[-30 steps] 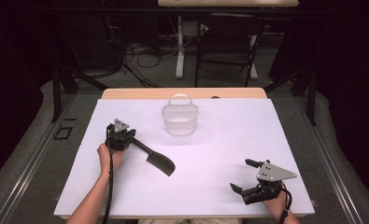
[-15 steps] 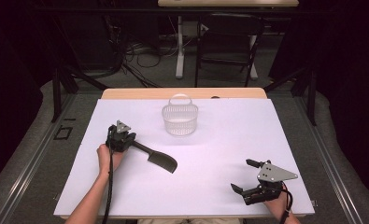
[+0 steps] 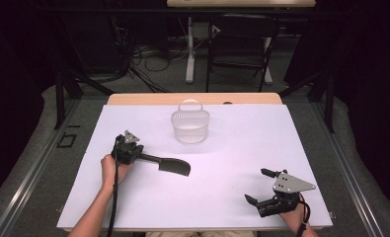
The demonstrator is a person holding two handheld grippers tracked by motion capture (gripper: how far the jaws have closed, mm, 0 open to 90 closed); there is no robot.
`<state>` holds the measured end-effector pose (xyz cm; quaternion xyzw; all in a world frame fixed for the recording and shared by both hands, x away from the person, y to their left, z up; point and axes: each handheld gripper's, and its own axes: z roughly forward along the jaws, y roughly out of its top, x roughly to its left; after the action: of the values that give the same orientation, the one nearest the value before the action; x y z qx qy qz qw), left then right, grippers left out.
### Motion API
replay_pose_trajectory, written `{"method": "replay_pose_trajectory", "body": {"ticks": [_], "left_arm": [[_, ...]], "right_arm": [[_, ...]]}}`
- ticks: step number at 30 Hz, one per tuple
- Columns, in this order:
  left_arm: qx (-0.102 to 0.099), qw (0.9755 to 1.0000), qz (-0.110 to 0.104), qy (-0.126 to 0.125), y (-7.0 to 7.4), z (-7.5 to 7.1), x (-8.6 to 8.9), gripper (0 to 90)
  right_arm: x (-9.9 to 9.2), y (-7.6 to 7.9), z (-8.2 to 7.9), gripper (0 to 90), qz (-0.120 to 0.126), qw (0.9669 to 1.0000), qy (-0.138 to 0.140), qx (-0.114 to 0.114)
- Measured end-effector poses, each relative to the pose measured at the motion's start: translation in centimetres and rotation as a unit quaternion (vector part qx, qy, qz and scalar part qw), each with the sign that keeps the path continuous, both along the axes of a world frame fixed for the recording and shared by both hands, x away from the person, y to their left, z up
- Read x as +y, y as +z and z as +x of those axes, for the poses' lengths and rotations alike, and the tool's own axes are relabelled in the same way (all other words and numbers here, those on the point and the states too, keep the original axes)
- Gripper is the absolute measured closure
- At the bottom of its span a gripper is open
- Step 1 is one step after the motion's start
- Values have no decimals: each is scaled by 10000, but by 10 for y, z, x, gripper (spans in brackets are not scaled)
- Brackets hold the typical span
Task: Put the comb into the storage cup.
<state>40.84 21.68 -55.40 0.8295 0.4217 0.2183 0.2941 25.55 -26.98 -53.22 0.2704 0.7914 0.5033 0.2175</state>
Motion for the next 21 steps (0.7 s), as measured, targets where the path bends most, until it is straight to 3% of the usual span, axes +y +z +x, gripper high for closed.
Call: {"method": "replay_pose_trajectory", "body": {"ticks": [21], "left_arm": [[221, 9992, 282, -168, 1, -18, -2, 881]], "right_arm": [[1, 0, 0, 0, -28, 10000, -8, 1]]}}
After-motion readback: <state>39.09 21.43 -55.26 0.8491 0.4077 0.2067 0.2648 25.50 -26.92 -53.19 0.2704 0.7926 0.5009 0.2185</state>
